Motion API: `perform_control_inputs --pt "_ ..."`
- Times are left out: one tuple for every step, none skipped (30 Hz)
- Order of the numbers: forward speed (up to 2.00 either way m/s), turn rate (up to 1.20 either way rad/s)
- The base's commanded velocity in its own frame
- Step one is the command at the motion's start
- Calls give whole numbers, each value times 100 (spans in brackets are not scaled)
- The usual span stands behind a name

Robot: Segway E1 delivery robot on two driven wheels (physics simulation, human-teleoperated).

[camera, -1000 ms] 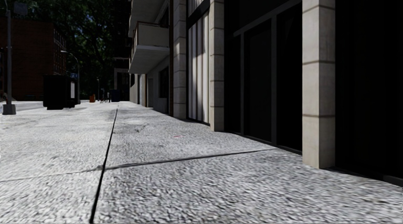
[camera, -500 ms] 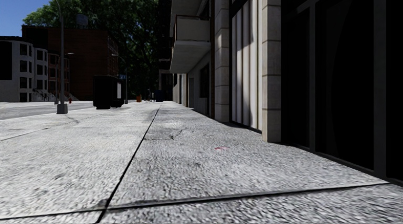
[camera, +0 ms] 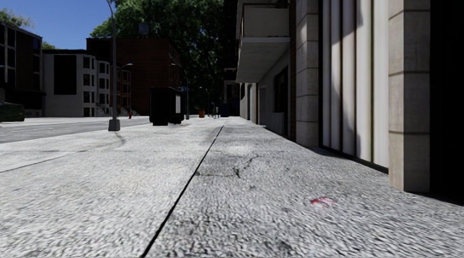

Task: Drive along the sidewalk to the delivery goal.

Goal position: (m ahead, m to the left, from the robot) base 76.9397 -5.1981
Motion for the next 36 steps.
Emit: perform_control_inputs --pt "200 0" --pt "200 0" --pt "200 0" --pt "200 0" --pt "200 0" --pt "200 0" --pt "200 0" --pt "200 0" --pt "200 0" --pt "200 0" --pt "200 0" --pt "200 0" --pt "200 0" --pt "200 0" --pt "200 0" --pt "200 0" --pt "200 0" --pt "200 0" --pt "200 0" --pt "200 0" --pt "200 0" --pt "200 0" --pt "200 0" --pt "200 0" --pt "200 0" --pt "200 0" --pt "200 0" --pt "200 0" --pt "200 0" --pt "200 0" --pt "200 0" --pt "200 0" --pt "200 0" --pt "200 0" --pt "200 0" --pt "200 0"
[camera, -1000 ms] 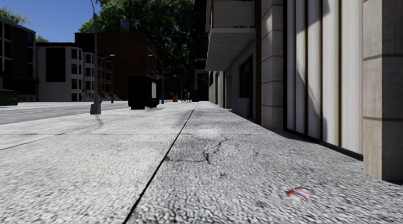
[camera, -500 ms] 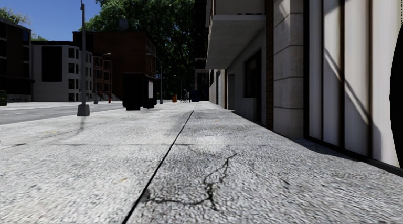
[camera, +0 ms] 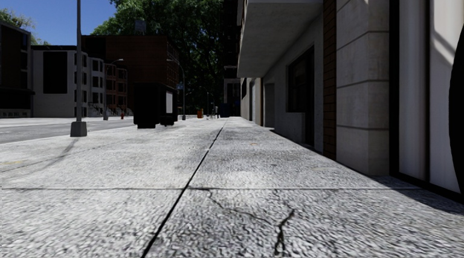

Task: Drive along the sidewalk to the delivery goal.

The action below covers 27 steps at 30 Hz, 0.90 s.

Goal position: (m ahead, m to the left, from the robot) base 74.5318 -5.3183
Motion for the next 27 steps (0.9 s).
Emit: perform_control_inputs --pt "200 0" --pt "200 0" --pt "200 0" --pt "200 0" --pt "200 0" --pt "200 0" --pt "200 0" --pt "200 0" --pt "200 0" --pt "200 0" --pt "200 0" --pt "200 0" --pt "200 0" --pt "200 0" --pt "200 0" --pt "200 0" --pt "200 0" --pt "200 0" --pt "200 0" --pt "200 0" --pt "200 0" --pt "200 0" --pt "200 0" --pt "200 0" --pt "200 0" --pt "200 0" --pt "200 0"
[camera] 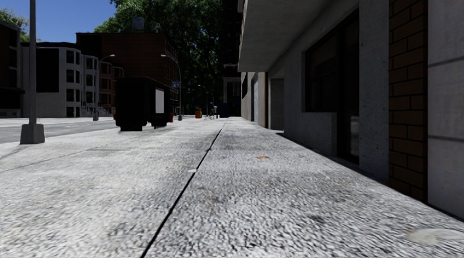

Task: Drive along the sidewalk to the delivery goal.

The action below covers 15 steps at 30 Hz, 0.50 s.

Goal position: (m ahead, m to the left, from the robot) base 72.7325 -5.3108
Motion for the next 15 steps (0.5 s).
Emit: perform_control_inputs --pt "200 0" --pt "200 0" --pt "200 0" --pt "200 0" --pt "200 0" --pt "200 0" --pt "200 0" --pt "200 0" --pt "200 0" --pt "200 0" --pt "200 0" --pt "200 0" --pt "200 0" --pt "200 0" --pt "200 0"
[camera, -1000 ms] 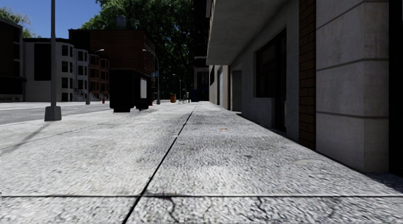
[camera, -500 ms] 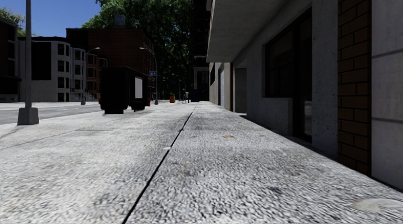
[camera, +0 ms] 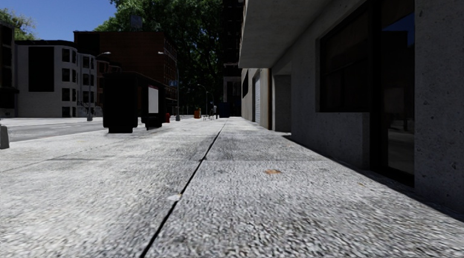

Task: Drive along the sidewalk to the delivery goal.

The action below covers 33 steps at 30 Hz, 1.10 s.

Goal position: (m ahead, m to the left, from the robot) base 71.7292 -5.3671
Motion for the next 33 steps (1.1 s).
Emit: perform_control_inputs --pt "200 0" --pt "200 0" --pt "200 0" --pt "200 0" --pt "200 0" --pt "200 0" --pt "200 0" --pt "200 0" --pt "200 0" --pt "200 0" --pt "200 0" --pt "200 0" --pt "200 0" --pt "200 0" --pt "200 0" --pt "200 0" --pt "200 0" --pt "200 0" --pt "200 0" --pt "200 0" --pt "200 0" --pt "200 0" --pt "200 0" --pt "200 0" --pt "200 0" --pt "200 0" --pt "200 0" --pt "200 0" --pt "200 0" --pt "200 0" --pt "200 0" --pt "200 0" --pt "200 0"
